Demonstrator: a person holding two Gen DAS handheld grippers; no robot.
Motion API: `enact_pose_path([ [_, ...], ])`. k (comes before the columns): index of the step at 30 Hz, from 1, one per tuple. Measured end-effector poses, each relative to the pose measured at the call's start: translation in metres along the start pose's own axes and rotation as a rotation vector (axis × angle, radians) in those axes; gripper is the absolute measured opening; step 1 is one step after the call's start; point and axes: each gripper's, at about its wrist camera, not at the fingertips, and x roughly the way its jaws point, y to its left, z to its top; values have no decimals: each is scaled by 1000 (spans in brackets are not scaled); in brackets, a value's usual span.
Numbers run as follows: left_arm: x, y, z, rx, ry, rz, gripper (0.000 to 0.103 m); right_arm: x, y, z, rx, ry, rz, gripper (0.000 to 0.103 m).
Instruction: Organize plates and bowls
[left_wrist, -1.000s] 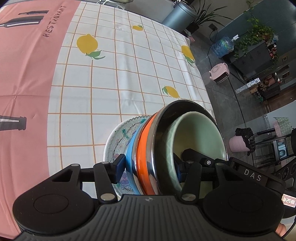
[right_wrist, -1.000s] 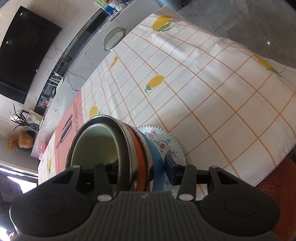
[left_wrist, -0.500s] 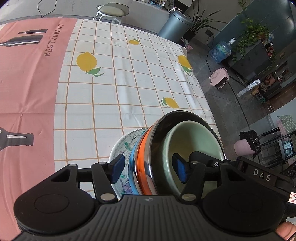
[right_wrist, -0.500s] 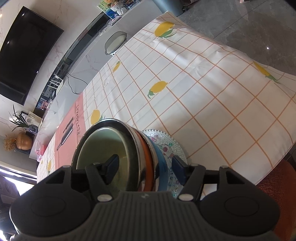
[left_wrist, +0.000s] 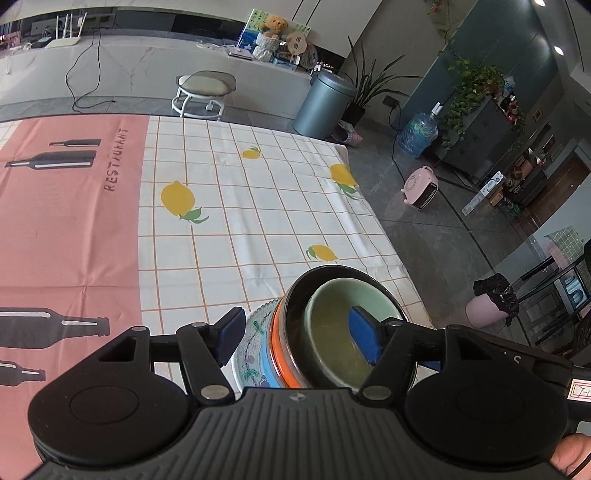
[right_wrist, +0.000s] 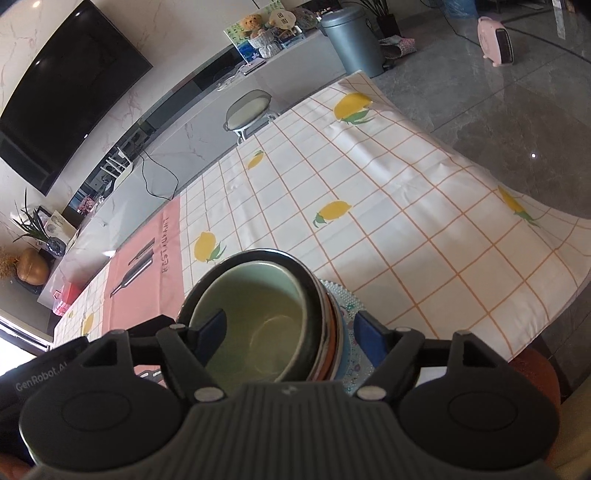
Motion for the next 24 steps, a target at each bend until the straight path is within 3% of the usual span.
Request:
enact_pose_path([
  [11, -57, -14, -25, 251, -187, 54, 76, -38, 41, -31, -201, -86, -39, 85],
  [18, -84, -32, -51, 483, -407, 221, 76, -58, 58, -54, -328, -150, -72, 93],
  [24, -94, -37, -66, 530, -471, 249, 76, -66, 61, -73, -366, -174, -84, 95],
])
